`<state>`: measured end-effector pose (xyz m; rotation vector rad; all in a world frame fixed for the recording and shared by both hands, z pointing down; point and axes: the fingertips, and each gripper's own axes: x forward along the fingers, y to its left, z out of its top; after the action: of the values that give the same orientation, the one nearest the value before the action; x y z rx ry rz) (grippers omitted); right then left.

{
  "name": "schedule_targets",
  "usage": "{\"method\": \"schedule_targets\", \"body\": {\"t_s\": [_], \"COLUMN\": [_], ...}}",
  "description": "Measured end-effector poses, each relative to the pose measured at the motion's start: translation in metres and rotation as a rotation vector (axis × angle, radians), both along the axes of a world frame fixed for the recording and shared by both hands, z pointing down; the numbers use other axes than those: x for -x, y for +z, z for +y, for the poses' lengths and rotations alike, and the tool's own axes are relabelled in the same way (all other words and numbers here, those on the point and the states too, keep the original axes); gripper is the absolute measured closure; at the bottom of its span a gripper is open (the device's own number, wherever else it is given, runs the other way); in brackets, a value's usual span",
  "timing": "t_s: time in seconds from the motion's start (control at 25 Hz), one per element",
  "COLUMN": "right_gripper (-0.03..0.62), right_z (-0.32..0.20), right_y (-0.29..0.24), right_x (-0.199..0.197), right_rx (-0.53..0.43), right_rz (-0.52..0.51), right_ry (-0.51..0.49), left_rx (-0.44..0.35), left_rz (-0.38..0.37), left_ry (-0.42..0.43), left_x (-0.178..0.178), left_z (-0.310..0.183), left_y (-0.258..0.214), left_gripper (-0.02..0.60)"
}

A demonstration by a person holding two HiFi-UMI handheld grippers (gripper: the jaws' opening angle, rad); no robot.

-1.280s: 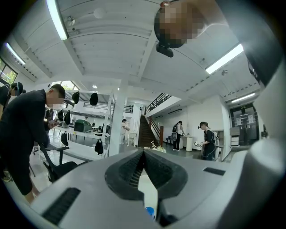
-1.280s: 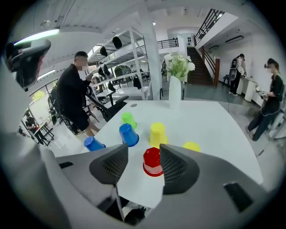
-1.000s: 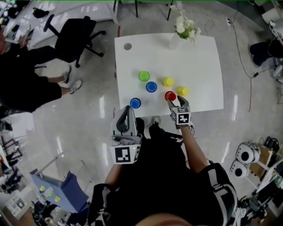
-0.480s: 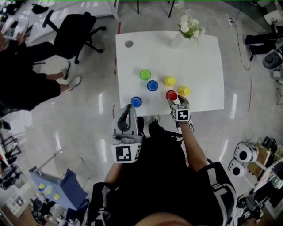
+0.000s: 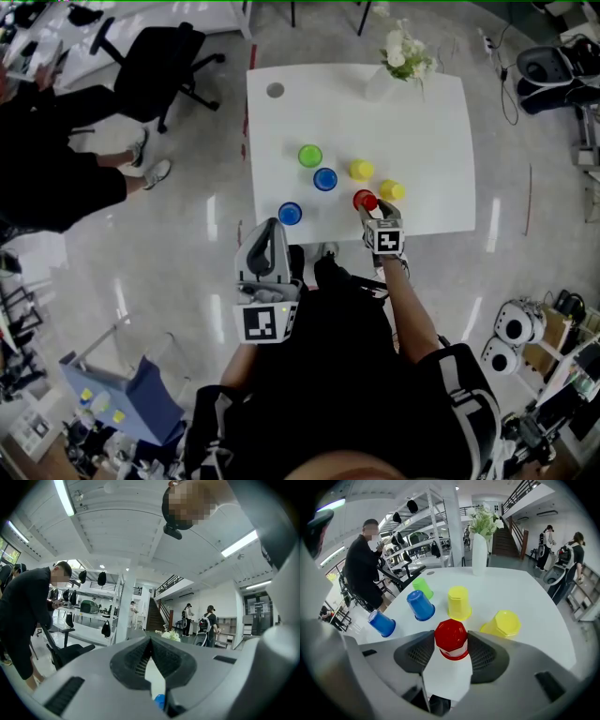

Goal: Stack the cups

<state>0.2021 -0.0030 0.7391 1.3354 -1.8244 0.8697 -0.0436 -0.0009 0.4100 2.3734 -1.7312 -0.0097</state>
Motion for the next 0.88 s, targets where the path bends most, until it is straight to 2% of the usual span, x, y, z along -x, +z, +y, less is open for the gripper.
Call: {"method": "schedule_targets", "body": {"t_s": [0.32,0.88], "right_gripper": [0.359,0.359], "right_z": [0.003,0.016], "right_y": [-0.016,-0.044], "right_x": [0.018,0.090], "right_rx": [-0.027,-0.075], "right_rz": [-0.009,-0.033], "right_ry": [-0.029,-0.179], "left_rx": [-0.024,-0.059], "left_rz": [0.017,0.013], "left_ry": [-0.007,-0.021], "left_x": [0.012,0.041], "left_z": [0.007,0.031], "left_y": [-0.008,-0.018], "left_gripper": [0.561,0.561]}}
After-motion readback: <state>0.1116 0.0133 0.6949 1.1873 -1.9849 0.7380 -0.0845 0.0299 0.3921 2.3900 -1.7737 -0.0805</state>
